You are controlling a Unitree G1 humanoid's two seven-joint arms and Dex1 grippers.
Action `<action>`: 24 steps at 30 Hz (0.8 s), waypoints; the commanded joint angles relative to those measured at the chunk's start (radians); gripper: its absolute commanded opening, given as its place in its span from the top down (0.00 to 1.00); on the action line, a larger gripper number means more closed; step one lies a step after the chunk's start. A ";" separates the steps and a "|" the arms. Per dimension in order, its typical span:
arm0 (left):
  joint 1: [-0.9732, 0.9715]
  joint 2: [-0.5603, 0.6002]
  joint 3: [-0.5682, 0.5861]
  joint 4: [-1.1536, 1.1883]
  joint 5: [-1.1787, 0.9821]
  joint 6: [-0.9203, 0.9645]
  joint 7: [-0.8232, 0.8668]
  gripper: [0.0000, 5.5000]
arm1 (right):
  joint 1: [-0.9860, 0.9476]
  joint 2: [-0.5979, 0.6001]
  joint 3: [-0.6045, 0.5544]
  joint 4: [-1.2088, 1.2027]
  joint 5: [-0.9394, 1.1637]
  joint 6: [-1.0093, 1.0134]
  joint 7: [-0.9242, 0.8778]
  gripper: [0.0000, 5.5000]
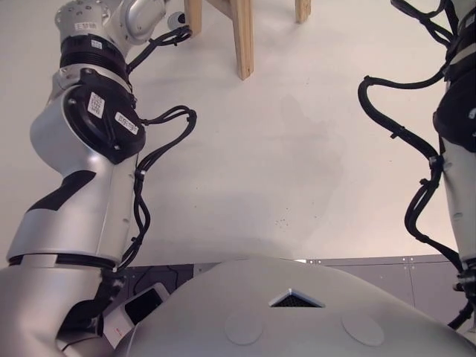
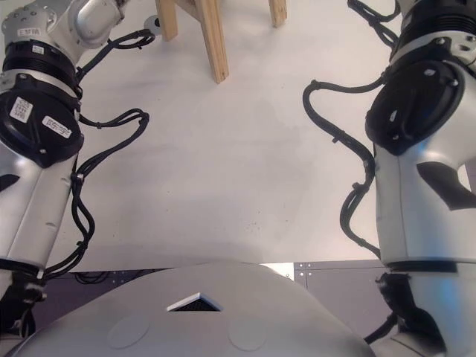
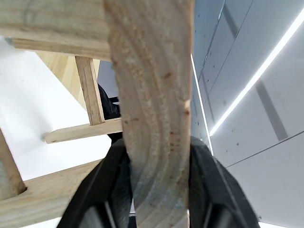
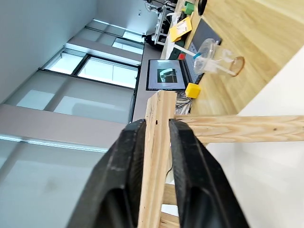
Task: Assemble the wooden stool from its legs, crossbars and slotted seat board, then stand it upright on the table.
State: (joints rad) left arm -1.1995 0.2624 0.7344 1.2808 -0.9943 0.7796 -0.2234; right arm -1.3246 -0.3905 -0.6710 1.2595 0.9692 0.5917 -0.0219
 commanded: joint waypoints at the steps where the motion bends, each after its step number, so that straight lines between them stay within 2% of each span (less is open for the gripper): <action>1: 0.038 -0.018 0.044 -0.002 0.004 -0.065 -0.038 0.60 | 0.026 -0.064 -0.037 0.003 -0.026 0.003 0.038 0.72; 6: 0.067 -0.018 0.094 -0.009 0.005 -0.179 -0.047 0.48 | 0.089 -0.062 -0.049 -0.039 -0.057 -0.011 0.133 0.58; 10: 0.104 -0.007 0.100 -0.060 -0.002 -0.154 -0.148 0.37 | 0.218 -0.034 -0.063 -0.168 -0.048 0.027 0.237 0.46; 11: 0.121 -0.008 0.093 -0.104 -0.009 -0.133 -0.208 0.33 | 0.284 -0.008 -0.020 -0.257 -0.077 0.019 0.289 0.41; 13: 0.167 -0.018 0.080 -0.217 -0.032 -0.077 -0.296 0.28 | 0.460 0.073 0.073 -0.509 -0.120 -0.030 0.400 0.40; 16: 0.290 -0.049 -0.038 -0.435 0.039 -0.071 -0.391 0.28 | 0.762 0.246 0.178 -0.845 -0.147 -0.157 0.536 0.40; 17: 0.318 -0.065 -0.066 -0.444 0.108 -0.187 -0.346 0.28 | 0.829 0.294 0.209 -0.860 -0.197 -0.235 0.529 0.40; 18: 0.357 -0.079 -0.137 -0.445 0.248 -0.389 -0.271 0.28 | 0.887 0.327 0.271 -0.854 -0.337 -0.422 0.486 0.40; 20: 0.444 -0.094 -0.281 -0.441 0.501 -0.723 -0.175 0.28 | 0.951 0.374 0.324 -0.853 -0.471 -0.621 0.452 0.40; 24: 0.547 -0.134 -0.361 -0.398 0.699 -1.048 -0.041 0.28 | 0.947 0.420 0.315 -0.810 -0.493 -0.724 0.432 0.40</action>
State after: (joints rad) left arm -0.7655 0.1674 0.4930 0.8620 -0.5113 0.0461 -0.3894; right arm -0.3937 -0.0294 -0.3767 0.4633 0.5369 0.0222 0.4491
